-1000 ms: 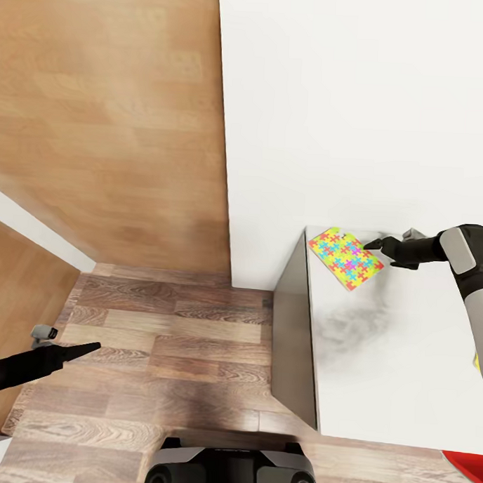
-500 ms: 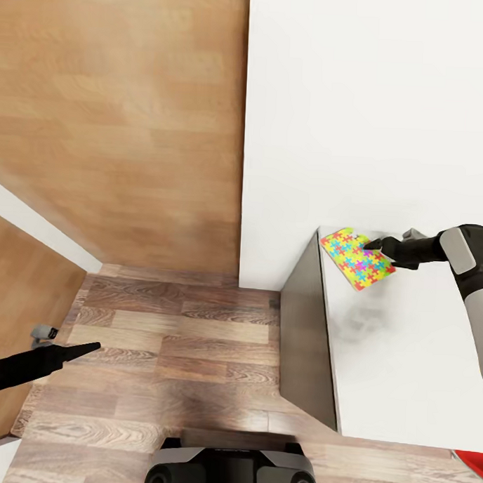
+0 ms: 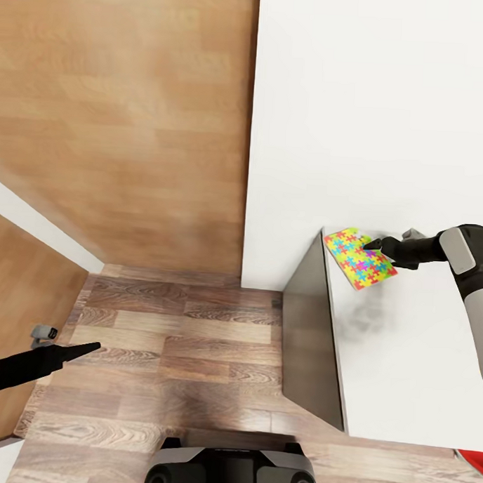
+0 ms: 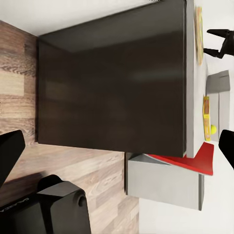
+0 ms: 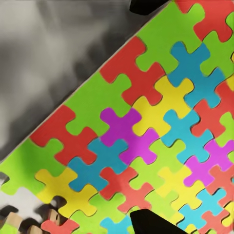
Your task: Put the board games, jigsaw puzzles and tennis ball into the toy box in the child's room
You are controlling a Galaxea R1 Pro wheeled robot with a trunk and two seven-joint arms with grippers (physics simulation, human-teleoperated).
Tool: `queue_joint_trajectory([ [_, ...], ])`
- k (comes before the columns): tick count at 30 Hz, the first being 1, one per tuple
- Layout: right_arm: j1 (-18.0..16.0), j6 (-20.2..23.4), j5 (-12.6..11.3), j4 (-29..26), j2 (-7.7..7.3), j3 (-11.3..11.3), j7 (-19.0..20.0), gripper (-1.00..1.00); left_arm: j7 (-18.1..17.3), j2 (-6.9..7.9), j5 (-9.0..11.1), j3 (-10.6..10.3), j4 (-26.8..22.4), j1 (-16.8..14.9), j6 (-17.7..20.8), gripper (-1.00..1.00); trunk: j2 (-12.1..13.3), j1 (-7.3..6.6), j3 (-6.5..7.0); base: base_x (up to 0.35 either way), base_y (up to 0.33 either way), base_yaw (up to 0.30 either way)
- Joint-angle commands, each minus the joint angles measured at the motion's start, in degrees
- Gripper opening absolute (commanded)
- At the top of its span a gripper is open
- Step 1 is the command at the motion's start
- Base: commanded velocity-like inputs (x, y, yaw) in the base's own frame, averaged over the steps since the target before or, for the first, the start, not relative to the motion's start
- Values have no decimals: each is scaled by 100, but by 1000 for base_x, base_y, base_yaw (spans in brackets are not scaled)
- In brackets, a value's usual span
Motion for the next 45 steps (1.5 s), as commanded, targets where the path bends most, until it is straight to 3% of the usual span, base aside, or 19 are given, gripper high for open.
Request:
queue_joint_trajectory([
  [1, -5, 17, 58, -1, -3, 9, 61, 100, -24, 1, -4, 0, 0, -2, 61, 100, -9, 3, -7, 0, 58, 0],
  [45, 2, 17, 58, -1, 24, 9, 62, 100, -24, -7, 4, 0, 0, -2, 61, 100, -9, 3, -7, -16, 61, 0],
])
